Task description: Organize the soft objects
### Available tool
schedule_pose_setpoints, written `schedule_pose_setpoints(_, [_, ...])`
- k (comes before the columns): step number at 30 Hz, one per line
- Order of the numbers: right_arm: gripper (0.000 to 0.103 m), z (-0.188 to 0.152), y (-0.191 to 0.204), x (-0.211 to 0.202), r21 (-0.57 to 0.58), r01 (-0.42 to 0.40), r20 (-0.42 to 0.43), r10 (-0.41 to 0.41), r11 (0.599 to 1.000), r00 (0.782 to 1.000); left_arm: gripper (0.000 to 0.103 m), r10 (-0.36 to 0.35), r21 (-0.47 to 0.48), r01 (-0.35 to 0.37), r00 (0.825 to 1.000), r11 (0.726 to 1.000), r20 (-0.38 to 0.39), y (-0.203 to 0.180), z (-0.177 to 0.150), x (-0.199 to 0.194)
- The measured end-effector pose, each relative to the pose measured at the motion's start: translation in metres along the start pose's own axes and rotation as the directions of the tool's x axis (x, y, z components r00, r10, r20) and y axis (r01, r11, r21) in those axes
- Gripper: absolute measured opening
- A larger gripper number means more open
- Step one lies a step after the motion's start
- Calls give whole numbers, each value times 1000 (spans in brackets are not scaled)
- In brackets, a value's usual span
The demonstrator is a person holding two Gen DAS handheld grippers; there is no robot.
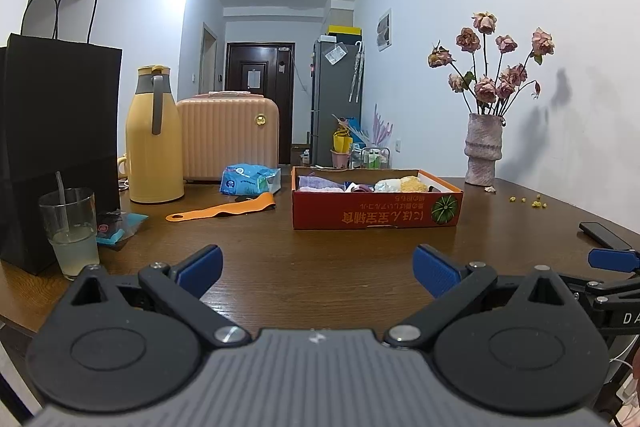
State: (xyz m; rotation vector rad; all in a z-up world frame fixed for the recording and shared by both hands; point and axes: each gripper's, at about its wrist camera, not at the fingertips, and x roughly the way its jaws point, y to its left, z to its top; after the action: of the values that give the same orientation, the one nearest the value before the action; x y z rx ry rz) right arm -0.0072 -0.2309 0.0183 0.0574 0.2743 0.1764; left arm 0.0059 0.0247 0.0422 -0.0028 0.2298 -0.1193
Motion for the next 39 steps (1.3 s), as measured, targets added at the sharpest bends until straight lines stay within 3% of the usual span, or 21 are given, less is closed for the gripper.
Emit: schedule_pose_setpoints(39, [103,1,-1,0,4,-3,9,3,1000,1000,103,11,11,-11,1000,1000,16,-4,1,-4])
